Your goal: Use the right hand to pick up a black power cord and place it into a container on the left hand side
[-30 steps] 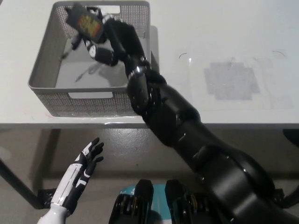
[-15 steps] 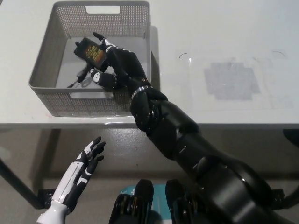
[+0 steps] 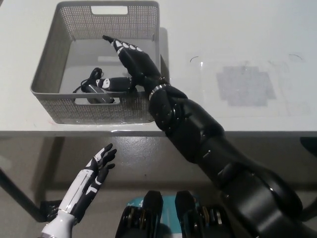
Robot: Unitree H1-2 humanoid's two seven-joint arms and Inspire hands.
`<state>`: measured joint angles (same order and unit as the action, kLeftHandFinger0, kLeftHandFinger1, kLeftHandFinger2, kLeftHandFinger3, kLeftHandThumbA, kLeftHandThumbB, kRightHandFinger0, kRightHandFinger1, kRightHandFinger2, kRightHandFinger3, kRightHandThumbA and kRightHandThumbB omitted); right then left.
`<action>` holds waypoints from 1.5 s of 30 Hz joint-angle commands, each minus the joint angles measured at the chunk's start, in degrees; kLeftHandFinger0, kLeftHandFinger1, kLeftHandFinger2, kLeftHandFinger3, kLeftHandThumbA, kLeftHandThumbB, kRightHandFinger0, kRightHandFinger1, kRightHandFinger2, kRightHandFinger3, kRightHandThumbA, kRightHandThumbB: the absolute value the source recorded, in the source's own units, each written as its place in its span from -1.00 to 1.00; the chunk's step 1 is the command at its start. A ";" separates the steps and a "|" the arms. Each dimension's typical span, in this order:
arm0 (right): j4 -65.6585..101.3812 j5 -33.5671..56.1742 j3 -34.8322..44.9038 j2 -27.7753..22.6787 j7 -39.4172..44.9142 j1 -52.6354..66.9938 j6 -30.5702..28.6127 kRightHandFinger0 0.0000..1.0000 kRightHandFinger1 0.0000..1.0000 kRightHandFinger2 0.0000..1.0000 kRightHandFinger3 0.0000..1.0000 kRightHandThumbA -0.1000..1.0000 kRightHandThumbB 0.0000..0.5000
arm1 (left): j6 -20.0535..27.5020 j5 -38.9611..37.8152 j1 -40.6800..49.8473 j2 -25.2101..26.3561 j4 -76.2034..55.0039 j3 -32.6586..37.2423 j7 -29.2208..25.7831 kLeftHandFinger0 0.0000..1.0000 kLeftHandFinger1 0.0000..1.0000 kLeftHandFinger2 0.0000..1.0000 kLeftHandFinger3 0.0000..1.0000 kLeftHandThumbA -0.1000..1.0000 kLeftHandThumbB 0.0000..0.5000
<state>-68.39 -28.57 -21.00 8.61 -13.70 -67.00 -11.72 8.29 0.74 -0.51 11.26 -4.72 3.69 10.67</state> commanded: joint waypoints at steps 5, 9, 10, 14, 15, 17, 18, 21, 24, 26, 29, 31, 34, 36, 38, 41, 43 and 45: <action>22.49 9.80 7.76 -2.77 7.98 0.81 1.90 1.00 1.00 1.00 1.00 1.00 0.78 | 0.07 0.27 -0.97 1.16 -1.52 0.28 0.98 0.95 1.00 1.00 1.00 0.86 -0.06; 34.67 12.77 10.41 -3.41 10.49 2.70 6.68 1.00 1.00 1.00 1.00 1.00 0.94 | -0.14 0.46 -0.78 1.19 -1.46 0.41 1.06 0.96 1.00 1.00 1.00 0.85 -0.11; 37.20 13.23 10.82 -3.70 10.84 2.83 6.95 1.00 1.00 1.00 1.00 1.00 0.88 | -0.21 0.39 -0.76 1.21 -1.52 0.43 1.11 0.97 1.00 1.00 1.00 0.85 -0.14; 50.92 16.93 13.76 -4.74 12.93 4.60 11.53 1.00 1.00 1.00 1.00 1.00 0.99 | -0.68 0.55 -0.82 1.24 -1.57 0.83 1.44 0.98 1.00 1.00 1.00 0.82 -0.18; 51.05 16.93 13.77 -4.73 13.00 4.65 11.66 1.00 1.00 1.00 1.00 1.00 1.00 | -0.68 0.55 -0.82 1.24 -1.57 0.83 1.44 0.98 1.00 1.00 1.00 0.82 -0.18; 51.62 16.92 13.89 -4.68 13.32 4.83 12.24 1.00 1.00 1.00 1.00 1.00 1.00 | -0.70 0.54 -0.82 1.25 -1.57 0.84 1.44 0.98 1.00 1.00 1.00 0.82 -0.18; 62.12 18.76 14.94 -6.10 14.47 7.99 15.20 1.00 1.00 1.00 1.00 1.00 0.93 | -1.22 0.61 -0.85 1.45 -1.83 0.85 1.57 0.99 1.00 1.00 1.00 0.82 -0.14; 72.31 20.32 15.90 -7.52 15.31 12.66 18.20 1.00 1.00 1.00 1.00 1.00 0.86 | -1.41 0.36 -0.81 1.60 -1.74 0.77 1.74 1.00 1.00 1.00 1.00 0.81 -0.15; 75.46 21.57 16.06 -8.30 15.81 14.54 18.56 1.00 1.00 1.00 1.00 1.00 0.80 | -1.34 0.43 -0.75 1.68 -1.71 0.75 1.77 1.00 1.00 1.00 1.00 0.81 -0.15; 79.73 23.31 16.41 -9.37 16.50 17.23 18.59 1.00 1.00 1.00 1.00 1.00 0.77 | -1.20 0.54 -0.65 1.81 -1.66 0.74 1.79 1.00 1.00 1.00 1.00 0.81 -0.16; 88.57 24.66 17.15 -12.71 17.12 24.60 17.97 1.00 1.00 1.00 1.00 1.00 0.74 | -0.42 0.54 -1.15 1.92 -0.99 0.50 1.62 0.97 1.00 1.00 1.00 0.81 -0.12; 94.43 24.09 17.26 -14.79 17.23 30.79 17.33 1.00 1.00 1.00 1.00 1.00 0.73 | -0.33 1.40 -1.16 2.17 -0.90 0.56 1.43 0.95 1.00 1.00 1.00 0.86 -0.10; 96.48 23.00 17.45 -15.48 16.73 33.49 16.73 1.00 1.00 1.00 1.00 1.00 0.75 | -0.42 1.38 -1.36 2.16 -0.94 0.51 1.41 0.94 1.00 1.00 1.00 0.88 -0.09; 98.09 25.82 17.76 -16.54 16.27 40.39 12.55 1.00 1.00 1.00 1.00 1.00 0.75 | -1.40 0.11 -1.53 2.01 -0.73 0.03 1.51 1.00 1.00 1.00 1.00 0.85 -0.01; 98.11 29.10 17.90 -16.87 16.32 44.24 10.90 1.00 1.00 1.00 1.00 1.00 0.72 | -1.38 -0.87 -1.38 1.74 -0.67 -0.35 1.44 1.00 1.00 1.00 1.00 0.77 0.02; 98.44 30.16 17.84 -17.12 16.27 45.15 10.98 1.00 1.00 1.00 1.00 1.00 0.73 | -1.35 -0.95 -1.35 1.66 -0.63 -0.41 1.38 1.00 1.00 1.00 1.00 0.77 0.02; 96.74 28.74 17.84 -18.19 16.22 52.48 7.95 1.00 1.00 1.00 1.00 1.00 0.54 | -0.28 -1.28 -1.53 1.50 0.10 -0.79 1.07 1.00 1.00 1.00 1.00 0.80 0.07; 94.96 29.13 17.49 -18.22 16.58 55.63 6.95 1.00 1.00 1.00 1.00 1.00 0.47 | 0.24 -1.83 -1.73 1.66 0.47 -0.83 1.45 1.00 1.00 1.00 1.00 0.80 0.00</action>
<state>24.39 -6.26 -4.29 -8.40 0.05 -17.00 -0.45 6.57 0.63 -0.94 11.64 -3.99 3.63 11.18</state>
